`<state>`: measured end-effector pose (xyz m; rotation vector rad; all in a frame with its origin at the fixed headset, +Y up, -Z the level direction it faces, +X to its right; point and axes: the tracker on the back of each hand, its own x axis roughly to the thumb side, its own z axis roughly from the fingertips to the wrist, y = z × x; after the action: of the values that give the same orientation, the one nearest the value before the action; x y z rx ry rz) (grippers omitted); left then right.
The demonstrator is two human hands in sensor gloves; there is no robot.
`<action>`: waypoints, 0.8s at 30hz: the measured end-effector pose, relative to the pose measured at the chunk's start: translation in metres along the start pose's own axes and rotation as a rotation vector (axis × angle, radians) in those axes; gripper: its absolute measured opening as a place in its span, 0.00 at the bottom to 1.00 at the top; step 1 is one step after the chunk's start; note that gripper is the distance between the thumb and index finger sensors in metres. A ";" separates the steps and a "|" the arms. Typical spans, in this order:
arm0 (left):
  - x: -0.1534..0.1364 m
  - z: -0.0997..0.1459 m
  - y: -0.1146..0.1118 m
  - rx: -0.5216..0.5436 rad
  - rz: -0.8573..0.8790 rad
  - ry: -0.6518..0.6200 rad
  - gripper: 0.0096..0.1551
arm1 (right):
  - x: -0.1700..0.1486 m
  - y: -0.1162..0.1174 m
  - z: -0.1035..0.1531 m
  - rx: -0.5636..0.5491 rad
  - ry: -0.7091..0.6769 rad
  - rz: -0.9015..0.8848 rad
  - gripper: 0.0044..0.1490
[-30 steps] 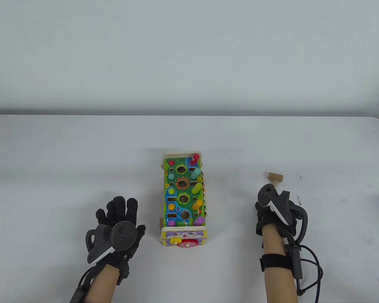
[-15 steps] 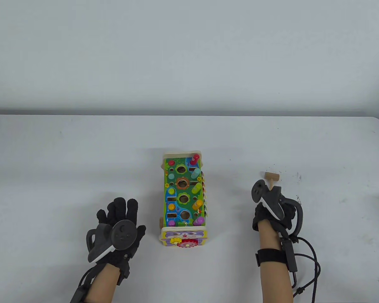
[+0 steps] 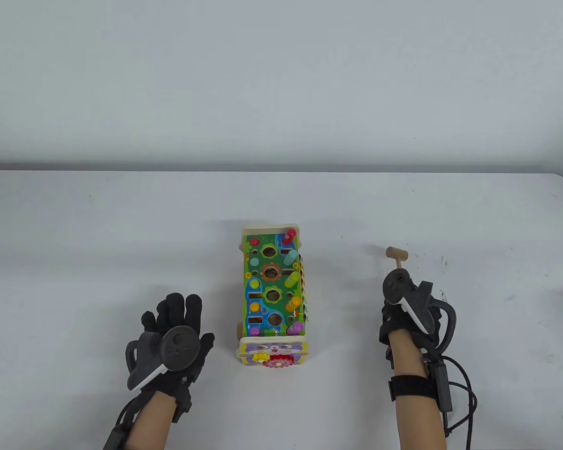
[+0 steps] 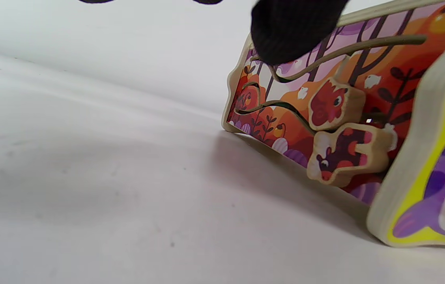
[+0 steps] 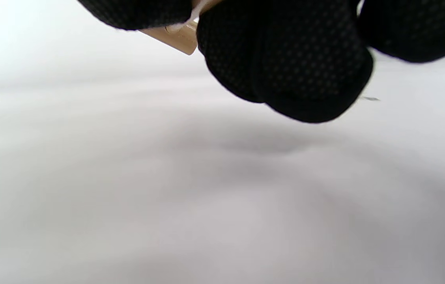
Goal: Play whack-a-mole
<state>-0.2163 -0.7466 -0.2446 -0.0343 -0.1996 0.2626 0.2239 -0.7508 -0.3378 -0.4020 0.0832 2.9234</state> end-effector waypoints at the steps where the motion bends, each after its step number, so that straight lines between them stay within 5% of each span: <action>1: 0.000 0.000 0.000 0.001 0.001 -0.001 0.49 | 0.001 -0.005 0.004 -0.020 -0.035 -0.072 0.29; 10: -0.003 0.001 0.000 0.009 0.009 0.001 0.49 | 0.028 -0.042 0.060 -0.057 -0.422 -0.732 0.29; 19: -0.002 0.002 -0.001 0.010 0.015 -0.007 0.49 | 0.033 -0.028 0.090 0.106 -0.628 -1.045 0.29; 24: -0.001 0.002 -0.003 0.005 0.018 -0.013 0.49 | 0.027 -0.027 0.093 0.161 -0.660 -1.069 0.29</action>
<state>-0.2167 -0.7494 -0.2422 -0.0299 -0.2114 0.2812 0.1797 -0.7120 -0.2568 0.4382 -0.0003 1.8341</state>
